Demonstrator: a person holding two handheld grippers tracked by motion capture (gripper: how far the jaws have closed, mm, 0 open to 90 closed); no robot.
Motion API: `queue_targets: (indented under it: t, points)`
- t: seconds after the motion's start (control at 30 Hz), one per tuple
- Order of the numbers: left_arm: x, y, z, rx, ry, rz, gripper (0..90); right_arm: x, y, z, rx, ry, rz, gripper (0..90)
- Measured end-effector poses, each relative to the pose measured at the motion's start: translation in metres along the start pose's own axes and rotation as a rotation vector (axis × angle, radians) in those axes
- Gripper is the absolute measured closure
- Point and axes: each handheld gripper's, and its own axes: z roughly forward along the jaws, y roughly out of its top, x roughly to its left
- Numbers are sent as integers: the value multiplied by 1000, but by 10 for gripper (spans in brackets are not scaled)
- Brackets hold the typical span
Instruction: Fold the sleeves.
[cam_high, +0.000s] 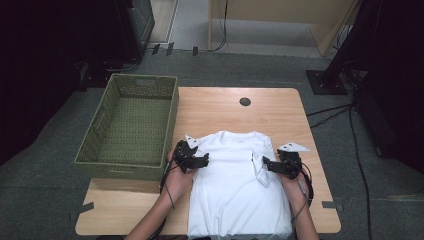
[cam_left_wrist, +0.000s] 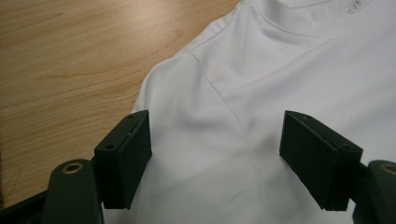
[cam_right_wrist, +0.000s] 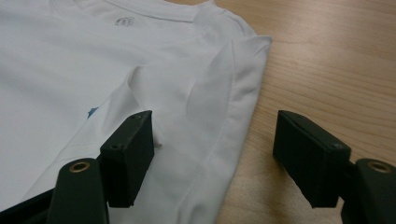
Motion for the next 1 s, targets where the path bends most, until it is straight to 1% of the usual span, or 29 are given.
queue_targets:
  t: [0.2,0.3,0.43,0.63,0.7,0.73,0.8,0.83,0.9,0.97,1.0]
  points:
    - [1,-2,-2,1,-2,-19,255,-2,-1,-1,-1,-34,21,297]
    - [0,-1,-3,6,-4,-22,255,-2,-2,-2,-4,-43,23,296]
    - [-1,-1,-4,15,-11,-24,255,-4,-3,-1,-12,-40,17,296]
    - [1,-2,-5,16,-8,-35,255,-8,-4,-2,-11,-65,31,279]
    - [1,-2,-6,19,-15,-31,256,-10,-4,-3,-7,-74,41,273]
    - [1,-1,-6,19,-12,-26,256,-10,-4,-3,-3,-79,40,273]
    - [1,-2,-6,15,-2,-14,256,-11,-4,-4,-1,-88,38,269]
    - [1,-2,-5,15,1,-13,256,-12,-4,-4,-1,-86,39,269]
    - [1,-3,-4,9,2,-21,256,-14,-5,-4,-4,-83,49,264]
    - [1,-3,-4,-1,8,-19,256,-15,-5,-4,-8,-86,51,259]
    - [1,-3,-4,-11,10,-27,255,-15,-5,-4,-8,-86,51,250]
